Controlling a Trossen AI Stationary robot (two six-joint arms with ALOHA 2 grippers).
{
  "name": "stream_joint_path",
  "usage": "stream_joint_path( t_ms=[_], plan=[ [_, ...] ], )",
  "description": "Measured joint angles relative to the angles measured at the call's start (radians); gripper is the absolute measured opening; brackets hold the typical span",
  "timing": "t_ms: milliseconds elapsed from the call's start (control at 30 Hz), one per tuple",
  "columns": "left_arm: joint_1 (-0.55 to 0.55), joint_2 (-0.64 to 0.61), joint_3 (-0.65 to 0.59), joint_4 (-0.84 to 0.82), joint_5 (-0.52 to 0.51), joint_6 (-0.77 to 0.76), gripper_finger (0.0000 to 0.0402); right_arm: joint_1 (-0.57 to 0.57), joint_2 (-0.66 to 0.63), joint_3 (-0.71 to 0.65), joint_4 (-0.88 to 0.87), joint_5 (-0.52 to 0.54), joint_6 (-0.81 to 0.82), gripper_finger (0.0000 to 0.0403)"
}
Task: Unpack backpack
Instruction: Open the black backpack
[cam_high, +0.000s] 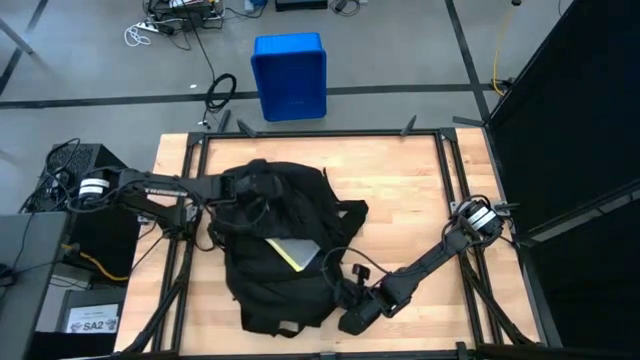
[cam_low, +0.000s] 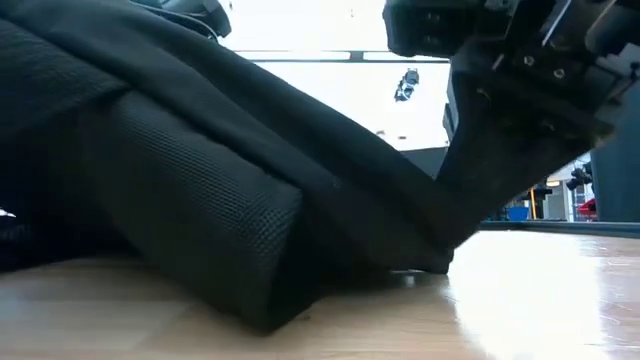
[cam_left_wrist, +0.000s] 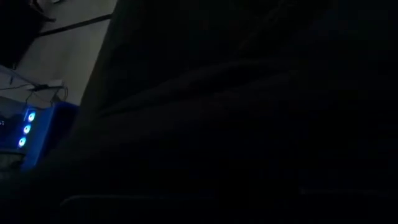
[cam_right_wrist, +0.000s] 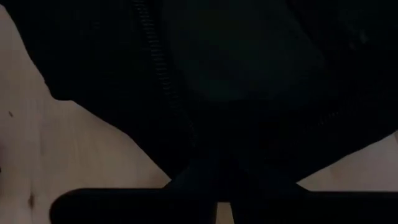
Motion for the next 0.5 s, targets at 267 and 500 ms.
stream_joint_path(
  t_ms=[267,500],
  plan=[
    [0.074,-0.103,0.000,-0.054,0.012,-0.004,0.0000,0.019,0.000,-0.036,0.016,-0.023,0.078,0.0000],
    [0.110,-0.186,0.000,-0.117,0.007,-0.007,0.0000,0.023,0.000,-0.036,0.027,-0.043,0.084,0.0000]
  ],
)
